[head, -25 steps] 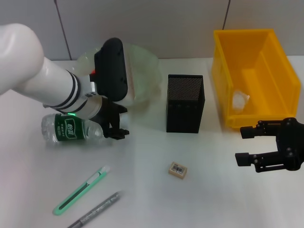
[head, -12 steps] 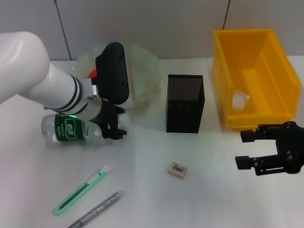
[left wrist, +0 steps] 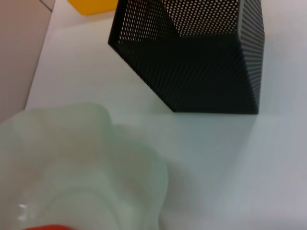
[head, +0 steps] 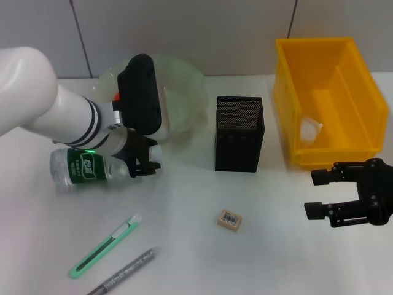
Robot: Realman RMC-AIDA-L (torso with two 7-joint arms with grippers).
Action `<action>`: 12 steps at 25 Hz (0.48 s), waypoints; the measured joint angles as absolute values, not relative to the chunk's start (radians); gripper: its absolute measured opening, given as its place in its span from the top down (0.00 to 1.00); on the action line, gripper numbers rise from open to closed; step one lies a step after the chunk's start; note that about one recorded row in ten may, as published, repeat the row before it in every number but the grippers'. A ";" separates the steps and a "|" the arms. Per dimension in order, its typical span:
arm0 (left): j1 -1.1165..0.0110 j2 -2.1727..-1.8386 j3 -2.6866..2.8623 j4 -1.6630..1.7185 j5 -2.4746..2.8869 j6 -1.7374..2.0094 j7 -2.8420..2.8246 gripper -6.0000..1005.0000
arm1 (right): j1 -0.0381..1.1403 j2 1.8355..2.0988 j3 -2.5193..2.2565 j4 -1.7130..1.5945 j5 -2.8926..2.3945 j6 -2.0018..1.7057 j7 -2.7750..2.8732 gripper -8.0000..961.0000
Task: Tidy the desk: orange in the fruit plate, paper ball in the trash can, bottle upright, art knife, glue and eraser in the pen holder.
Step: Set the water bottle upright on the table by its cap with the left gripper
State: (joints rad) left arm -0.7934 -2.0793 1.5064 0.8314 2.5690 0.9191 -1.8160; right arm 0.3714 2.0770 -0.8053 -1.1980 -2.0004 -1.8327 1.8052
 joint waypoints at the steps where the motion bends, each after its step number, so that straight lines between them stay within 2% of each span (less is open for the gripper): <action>1: -0.773 -2.078 1.505 0.851 2.566 0.919 -1.816 0.56 | 0.371 2.077 -0.805 -1.198 -2.000 -1.833 1.806 0.16; 5: -0.730 -2.076 1.499 0.910 2.551 0.924 -1.817 0.56 | 0.371 2.077 -0.805 -1.198 -2.000 -1.839 1.807 0.16; 7: -0.647 -2.072 1.485 1.030 2.514 0.962 -1.818 0.56 | 0.371 2.078 -0.805 -1.199 -1.998 -1.842 1.808 0.16; 9: -0.612 -2.070 1.476 1.085 2.498 0.984 -1.818 0.56 | 0.372 2.078 -0.805 -1.199 -1.994 -1.843 1.809 0.16; 12: -0.612 -2.070 1.476 1.085 2.498 0.984 -1.818 0.55 | 0.377 2.079 -0.805 -1.197 -1.991 -1.844 1.809 0.16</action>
